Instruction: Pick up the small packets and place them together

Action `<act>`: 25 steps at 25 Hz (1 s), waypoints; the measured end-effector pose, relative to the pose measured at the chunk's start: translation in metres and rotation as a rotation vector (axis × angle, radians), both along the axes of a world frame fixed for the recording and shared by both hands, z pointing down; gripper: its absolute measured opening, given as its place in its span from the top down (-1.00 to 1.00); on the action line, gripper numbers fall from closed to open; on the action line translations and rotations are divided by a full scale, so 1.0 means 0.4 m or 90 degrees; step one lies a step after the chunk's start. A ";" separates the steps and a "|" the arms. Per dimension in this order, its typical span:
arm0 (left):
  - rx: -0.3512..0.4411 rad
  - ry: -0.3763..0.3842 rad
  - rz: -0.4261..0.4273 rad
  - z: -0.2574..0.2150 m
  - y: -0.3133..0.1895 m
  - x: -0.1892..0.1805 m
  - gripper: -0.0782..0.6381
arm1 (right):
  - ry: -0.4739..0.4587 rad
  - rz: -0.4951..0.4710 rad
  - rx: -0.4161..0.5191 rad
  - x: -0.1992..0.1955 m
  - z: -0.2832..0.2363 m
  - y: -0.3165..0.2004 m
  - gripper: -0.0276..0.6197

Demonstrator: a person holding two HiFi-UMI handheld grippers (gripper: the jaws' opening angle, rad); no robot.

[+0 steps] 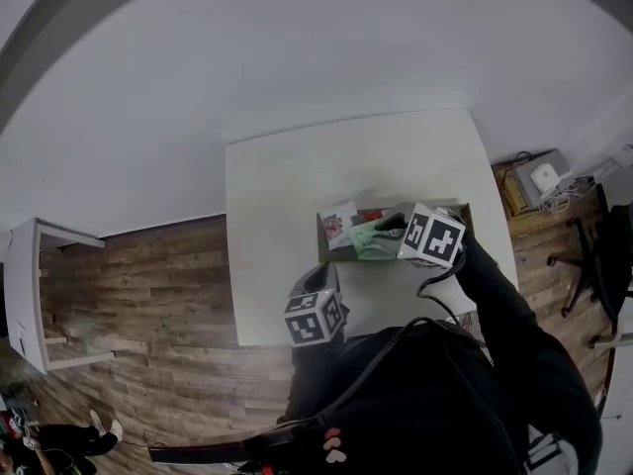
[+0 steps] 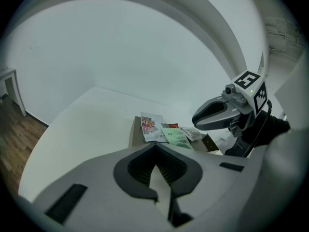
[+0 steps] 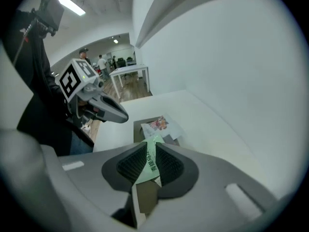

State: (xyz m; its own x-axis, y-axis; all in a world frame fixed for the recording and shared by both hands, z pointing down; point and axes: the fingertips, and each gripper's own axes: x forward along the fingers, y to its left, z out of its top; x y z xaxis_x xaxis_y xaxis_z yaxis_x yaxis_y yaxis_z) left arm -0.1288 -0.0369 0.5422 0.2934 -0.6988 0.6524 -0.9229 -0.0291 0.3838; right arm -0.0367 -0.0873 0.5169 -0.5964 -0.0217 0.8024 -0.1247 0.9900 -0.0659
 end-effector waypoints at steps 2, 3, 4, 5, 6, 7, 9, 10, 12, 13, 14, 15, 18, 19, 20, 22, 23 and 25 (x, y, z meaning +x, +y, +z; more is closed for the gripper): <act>0.009 0.004 -0.002 -0.024 -0.009 -0.004 0.79 | -0.069 0.059 0.023 0.024 -0.069 -0.035 0.74; 0.018 0.006 -0.003 -0.041 -0.017 -0.005 0.78 | -0.108 0.092 0.035 0.039 -0.107 -0.054 0.74; 0.030 0.008 -0.002 -0.062 -0.027 -0.006 0.78 | -0.147 0.125 0.047 0.055 -0.146 -0.072 0.74; 0.044 0.008 -0.001 -0.084 -0.038 -0.006 0.78 | -0.188 0.155 0.057 0.071 -0.186 -0.087 0.74; 0.057 0.007 0.002 -0.108 -0.049 -0.005 0.79 | -0.231 0.183 0.066 0.086 -0.227 -0.099 0.74; 0.071 0.006 0.005 -0.131 -0.060 -0.002 0.79 | -0.274 0.208 0.075 0.102 -0.267 -0.109 0.74; 0.099 0.006 0.014 -0.177 -0.083 0.009 0.78 | -0.366 0.249 0.092 0.132 -0.347 -0.121 0.74; 0.114 0.006 0.020 -0.200 -0.094 0.018 0.79 | -0.412 0.266 0.097 0.147 -0.385 -0.123 0.74; 0.142 0.006 0.032 -0.243 -0.114 0.037 0.79 | -0.489 0.296 0.104 0.173 -0.447 -0.121 0.75; 0.154 0.005 0.037 -0.262 -0.124 0.046 0.78 | -0.515 0.309 0.112 0.184 -0.471 -0.119 0.76; 0.165 0.003 0.042 -0.278 -0.132 0.052 0.78 | -0.532 0.321 0.127 0.193 -0.490 -0.116 0.82; 0.175 0.000 0.048 -0.292 -0.141 0.057 0.78 | -0.543 0.333 0.147 0.200 -0.506 -0.114 0.85; 0.202 -0.014 0.066 -0.329 -0.176 0.075 0.79 | -0.552 0.362 0.207 0.215 -0.534 -0.111 0.91; 0.213 -0.019 0.070 -0.342 -0.190 0.084 0.78 | -0.555 0.369 0.222 0.219 -0.541 -0.112 0.91; 0.225 -0.024 0.074 -0.357 -0.204 0.093 0.79 | -0.559 0.377 0.234 0.224 -0.545 -0.115 0.91; 0.252 -0.031 0.080 -0.390 -0.229 0.113 0.79 | -0.563 0.399 0.253 0.235 -0.551 -0.122 0.91; 0.268 -0.033 0.082 -0.409 -0.238 0.121 0.79 | -0.561 0.410 0.262 0.239 -0.553 -0.124 0.91; 0.305 -0.039 0.080 -0.453 -0.249 0.136 0.79 | -0.547 0.429 0.284 0.243 -0.558 -0.123 0.91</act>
